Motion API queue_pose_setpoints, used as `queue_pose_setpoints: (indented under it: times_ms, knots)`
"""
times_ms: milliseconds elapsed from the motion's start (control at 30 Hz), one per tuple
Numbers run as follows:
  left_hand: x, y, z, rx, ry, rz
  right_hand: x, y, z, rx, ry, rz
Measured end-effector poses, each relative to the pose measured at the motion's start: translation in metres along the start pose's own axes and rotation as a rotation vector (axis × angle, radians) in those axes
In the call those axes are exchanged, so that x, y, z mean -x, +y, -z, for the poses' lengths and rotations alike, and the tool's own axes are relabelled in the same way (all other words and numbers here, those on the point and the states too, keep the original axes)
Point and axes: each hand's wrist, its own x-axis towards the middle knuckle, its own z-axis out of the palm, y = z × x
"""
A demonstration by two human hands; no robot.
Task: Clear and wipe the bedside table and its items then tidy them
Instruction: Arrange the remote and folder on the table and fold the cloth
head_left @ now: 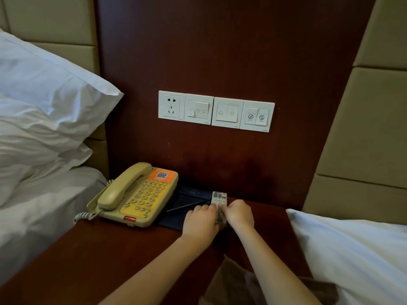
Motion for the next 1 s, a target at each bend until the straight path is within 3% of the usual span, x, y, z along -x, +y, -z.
queue_pose_setpoints:
  times_ms: [133,500,633,733,867,1000]
  knots:
    - [0.001,-0.002,-0.003,0.098,-0.023,0.036,-0.001,0.0,0.002,0.008,-0.011,0.025]
    - [0.002,-0.003,0.003,0.015,-0.096,0.073,0.007,0.009,0.018,-0.048,-0.08,0.228]
    - [0.009,0.002,0.01,-0.039,-0.039,0.047,0.01,0.029,0.047,0.087,-0.08,0.236]
    - [0.015,0.012,0.019,0.005,0.002,-0.045,0.016,0.052,0.083,0.259,-0.211,0.233]
    - [0.03,0.037,0.031,0.3,-0.387,-0.132,0.046,0.073,0.119,0.247,-0.546,0.158]
    - [0.046,0.048,0.042,0.254,-0.673,-0.081,0.075,0.077,0.124,0.31,-0.631,0.215]
